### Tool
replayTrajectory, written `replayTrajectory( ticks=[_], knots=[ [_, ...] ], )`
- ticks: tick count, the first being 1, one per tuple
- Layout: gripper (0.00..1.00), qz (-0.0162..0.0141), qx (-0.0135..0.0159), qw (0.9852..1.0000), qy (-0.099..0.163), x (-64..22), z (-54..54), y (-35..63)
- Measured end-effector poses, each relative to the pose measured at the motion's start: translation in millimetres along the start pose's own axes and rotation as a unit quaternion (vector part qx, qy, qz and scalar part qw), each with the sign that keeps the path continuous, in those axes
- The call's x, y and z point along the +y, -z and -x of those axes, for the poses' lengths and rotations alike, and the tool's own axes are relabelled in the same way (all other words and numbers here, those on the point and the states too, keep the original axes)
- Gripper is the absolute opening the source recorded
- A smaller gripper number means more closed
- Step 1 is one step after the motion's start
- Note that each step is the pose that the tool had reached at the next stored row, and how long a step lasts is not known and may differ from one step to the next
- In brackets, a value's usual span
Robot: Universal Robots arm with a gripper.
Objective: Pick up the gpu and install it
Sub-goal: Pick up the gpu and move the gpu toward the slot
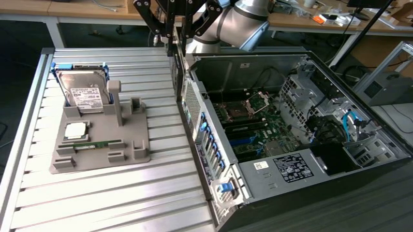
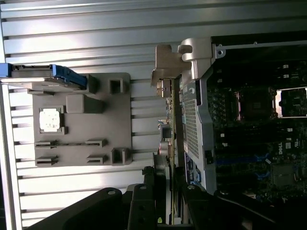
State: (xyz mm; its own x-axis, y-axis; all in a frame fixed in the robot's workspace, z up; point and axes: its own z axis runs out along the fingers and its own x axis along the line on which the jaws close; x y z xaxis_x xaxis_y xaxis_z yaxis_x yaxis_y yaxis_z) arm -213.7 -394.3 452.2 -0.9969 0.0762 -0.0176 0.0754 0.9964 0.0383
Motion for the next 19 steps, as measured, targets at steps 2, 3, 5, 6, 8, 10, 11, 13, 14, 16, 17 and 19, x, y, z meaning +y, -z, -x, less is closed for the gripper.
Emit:
replayTrajectory(
  ticks=[2,3,5,6,8,10,11,13,14,16,17,19],
  knots=[
    [0.27,0.0,0.0,1.0,0.0,0.0,1.1,-0.1],
    [0.27,0.0,0.0,1.0,0.0,0.0,1.5,-0.1],
    [0.27,0.0,0.0,1.0,0.0,0.0,2.7,-0.3],
    [0.27,0.0,0.0,1.0,0.0,0.0,3.4,-0.3],
    [0.27,0.0,0.0,1.0,0.0,0.1,4.4,-0.4],
    [0.27,0.0,0.0,1.0,0.0,0.1,5.4,-0.5],
    [0.27,0.0,0.0,1.0,0.0,0.1,5.8,-0.5],
    [0.27,0.0,0.0,1.0,0.0,0.1,6.8,-0.6],
    [0.27,0.0,0.0,1.0,0.0,0.1,7.2,-0.7],
    [0.27,0.0,0.0,1.0,0.0,0.2,8.1,-0.8],
    [0.27,0.0,0.0,1.0,0.0,0.2,8.5,-0.8],
    [0.27,0.0,0.0,1.0,0.0,0.2,9.7,-0.9]
  ],
)
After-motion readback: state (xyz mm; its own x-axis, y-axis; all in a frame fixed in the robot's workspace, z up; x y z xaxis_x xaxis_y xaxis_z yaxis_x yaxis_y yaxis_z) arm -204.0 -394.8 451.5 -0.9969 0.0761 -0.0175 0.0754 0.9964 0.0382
